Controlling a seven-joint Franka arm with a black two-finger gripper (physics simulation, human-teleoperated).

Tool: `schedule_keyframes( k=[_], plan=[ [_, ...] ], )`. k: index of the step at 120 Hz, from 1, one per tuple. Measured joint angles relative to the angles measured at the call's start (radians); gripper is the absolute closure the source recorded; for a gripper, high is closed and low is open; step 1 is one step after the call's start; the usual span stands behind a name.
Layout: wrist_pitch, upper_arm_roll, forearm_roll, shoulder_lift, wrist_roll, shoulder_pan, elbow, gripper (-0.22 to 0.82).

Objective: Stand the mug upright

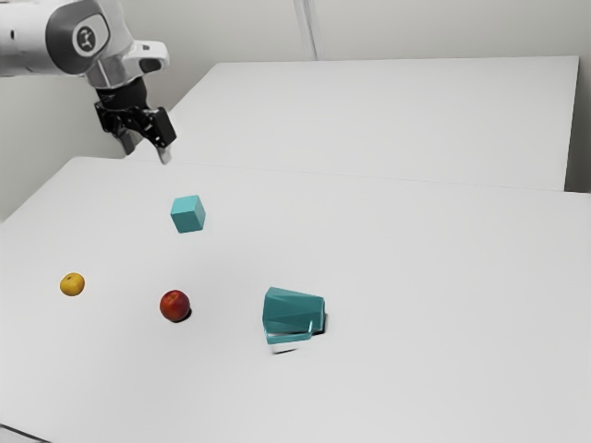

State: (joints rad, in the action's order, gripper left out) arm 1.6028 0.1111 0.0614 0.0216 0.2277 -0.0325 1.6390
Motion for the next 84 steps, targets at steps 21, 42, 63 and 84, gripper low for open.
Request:
schedule_keyframes(
  k=[21, 42, 63, 84],
  plan=[
    [0.016, 0.049, -0.008, -0.008, 0.0, -0.032, 0.009, 0.0],
    [0.026, 0.154, -0.156, -0.008, -0.006, -0.098, 0.096, 0.0],
    [0.033, 0.183, -0.364, 0.055, 0.0, -0.001, 0.264, 0.0],
    [0.052, 0.214, -0.537, 0.075, 0.04, 0.163, 0.423, 0.0]
  ],
)
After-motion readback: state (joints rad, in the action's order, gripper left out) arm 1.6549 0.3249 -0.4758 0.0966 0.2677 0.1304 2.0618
